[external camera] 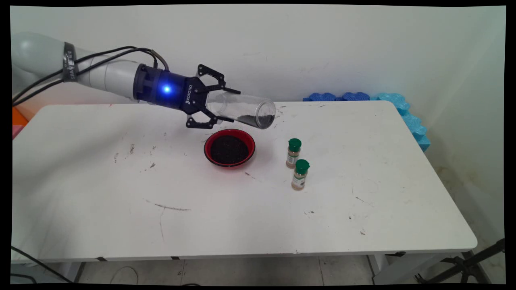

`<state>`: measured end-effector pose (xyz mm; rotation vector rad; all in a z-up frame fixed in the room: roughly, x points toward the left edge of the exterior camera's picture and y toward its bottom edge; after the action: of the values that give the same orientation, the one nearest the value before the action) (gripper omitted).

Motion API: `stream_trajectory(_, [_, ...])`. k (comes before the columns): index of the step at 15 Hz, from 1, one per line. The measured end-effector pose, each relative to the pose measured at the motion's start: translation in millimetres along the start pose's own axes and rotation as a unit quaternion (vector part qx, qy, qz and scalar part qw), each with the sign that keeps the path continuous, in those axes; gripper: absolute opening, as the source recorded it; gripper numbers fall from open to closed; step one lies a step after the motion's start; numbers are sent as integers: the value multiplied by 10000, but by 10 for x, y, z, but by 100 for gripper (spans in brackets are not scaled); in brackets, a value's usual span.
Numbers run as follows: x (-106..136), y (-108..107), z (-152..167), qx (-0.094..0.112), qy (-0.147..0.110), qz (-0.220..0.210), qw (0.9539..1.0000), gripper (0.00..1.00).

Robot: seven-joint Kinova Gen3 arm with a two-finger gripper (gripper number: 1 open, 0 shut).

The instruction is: Pour the black seasoning powder in the red bowl

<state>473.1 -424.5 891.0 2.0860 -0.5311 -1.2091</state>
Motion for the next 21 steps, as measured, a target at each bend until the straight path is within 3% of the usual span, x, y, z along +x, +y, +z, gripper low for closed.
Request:
stream_trajectory(8, [22,-5,68,-133,-99,-693,9975,0])
stream_trajectory(21, [172,-150,298,-220,-232,-1397,9897,0])
